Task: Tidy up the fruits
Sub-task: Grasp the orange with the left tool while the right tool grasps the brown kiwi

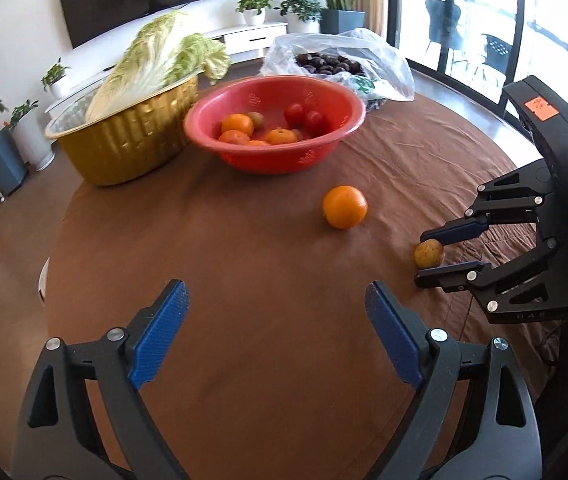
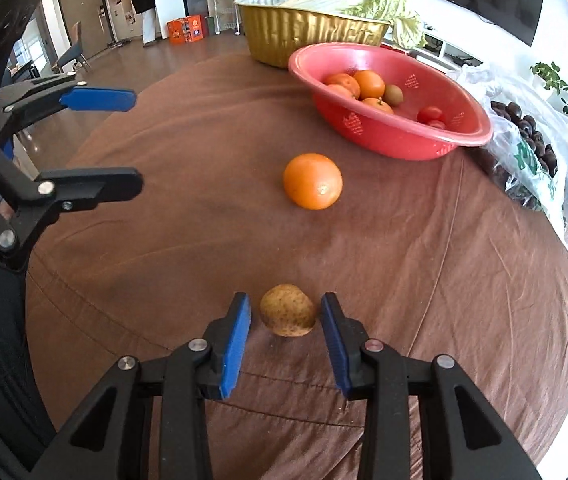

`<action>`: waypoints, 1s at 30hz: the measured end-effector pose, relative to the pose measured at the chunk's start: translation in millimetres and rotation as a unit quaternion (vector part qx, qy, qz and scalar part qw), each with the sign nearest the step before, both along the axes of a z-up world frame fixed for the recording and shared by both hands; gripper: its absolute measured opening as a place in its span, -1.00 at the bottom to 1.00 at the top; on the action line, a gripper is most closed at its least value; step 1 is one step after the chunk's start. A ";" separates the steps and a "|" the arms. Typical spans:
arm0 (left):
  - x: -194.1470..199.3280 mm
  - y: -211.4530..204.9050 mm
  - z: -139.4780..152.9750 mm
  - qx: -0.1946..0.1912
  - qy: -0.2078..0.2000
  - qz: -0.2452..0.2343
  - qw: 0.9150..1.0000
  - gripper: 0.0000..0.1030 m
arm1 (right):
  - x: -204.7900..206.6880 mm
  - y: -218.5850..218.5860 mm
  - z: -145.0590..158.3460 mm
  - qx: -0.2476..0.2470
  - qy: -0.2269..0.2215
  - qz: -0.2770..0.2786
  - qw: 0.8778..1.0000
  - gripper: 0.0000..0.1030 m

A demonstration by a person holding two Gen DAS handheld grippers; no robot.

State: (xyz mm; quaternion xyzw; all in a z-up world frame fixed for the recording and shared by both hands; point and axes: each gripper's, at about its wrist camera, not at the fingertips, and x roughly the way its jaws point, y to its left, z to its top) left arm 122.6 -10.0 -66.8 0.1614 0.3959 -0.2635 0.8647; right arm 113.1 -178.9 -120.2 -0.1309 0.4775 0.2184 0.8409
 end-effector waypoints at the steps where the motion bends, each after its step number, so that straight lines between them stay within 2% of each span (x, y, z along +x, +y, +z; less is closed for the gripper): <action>1: 2.0 -4.2 -1.0 0.002 0.001 -0.004 1.000 0.74 | -0.5 -0.7 0.2 0.000 0.000 0.001 1.000 -0.42; 12: 45.0 -59.8 -18.7 0.030 0.011 -0.055 0.998 0.74 | -2.2 -27.6 9.1 0.018 0.006 -0.015 1.000 -0.43; 21: 63.9 -83.6 -32.1 0.049 0.018 -0.085 0.995 0.73 | 2.9 -44.5 12.7 0.031 0.006 -0.029 0.999 -0.43; 30: 64.2 -90.3 -40.0 0.043 0.035 -0.099 0.994 0.20 | 8.2 -48.4 11.9 0.036 0.006 -0.034 0.999 -0.43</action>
